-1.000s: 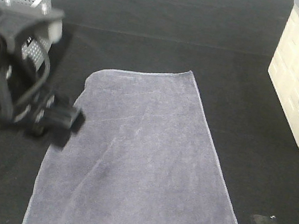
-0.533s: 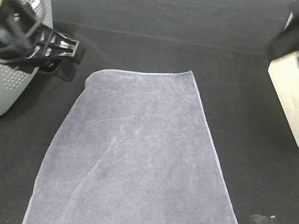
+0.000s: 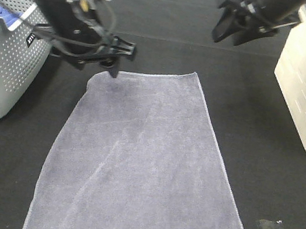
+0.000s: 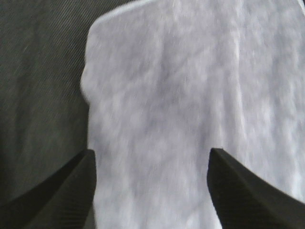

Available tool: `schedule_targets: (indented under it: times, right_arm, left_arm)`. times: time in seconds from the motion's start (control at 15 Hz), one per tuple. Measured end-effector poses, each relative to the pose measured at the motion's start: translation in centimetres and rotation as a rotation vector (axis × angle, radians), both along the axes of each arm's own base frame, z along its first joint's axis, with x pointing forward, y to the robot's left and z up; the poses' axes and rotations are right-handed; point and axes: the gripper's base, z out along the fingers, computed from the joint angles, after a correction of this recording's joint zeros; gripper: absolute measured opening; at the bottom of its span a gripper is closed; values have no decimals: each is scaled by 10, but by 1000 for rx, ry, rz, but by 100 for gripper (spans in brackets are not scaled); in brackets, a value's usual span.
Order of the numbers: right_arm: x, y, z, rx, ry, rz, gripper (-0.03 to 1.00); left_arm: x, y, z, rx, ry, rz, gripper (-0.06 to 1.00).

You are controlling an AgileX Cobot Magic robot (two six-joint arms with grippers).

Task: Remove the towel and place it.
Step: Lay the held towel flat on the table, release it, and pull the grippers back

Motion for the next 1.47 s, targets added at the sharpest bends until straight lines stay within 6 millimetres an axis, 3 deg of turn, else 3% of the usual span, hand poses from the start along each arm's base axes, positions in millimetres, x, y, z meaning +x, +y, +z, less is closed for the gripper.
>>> schedule_targets:
  times: [0.07,0.13,0.33,0.4,0.67,1.0,1.47]
  right_arm:
    - [0,0,0,0,0,0,47]
    - [22,5,-20,-19,0,1,46]
    - [49,11,-54,-34,5,-5,46]
    - [49,11,-54,-34,5,-5,46]
    - [76,17,-103,-41,-21,-40,46]
    - [88,16,-145,-74,-55,-68,46]
    - [95,14,-169,-90,-96,-92,46]
  left_arm:
    - [0,0,0,0,0,0,64]
    - [20,-11,-9,12,18,-1,64]
    - [44,-16,-27,33,82,9,64]
    - [44,-16,-27,33,82,9,64]
    - [70,9,-39,-36,139,99,64]
    - [72,11,-41,-75,157,95,64]
    - [72,11,-41,-72,156,82,64]
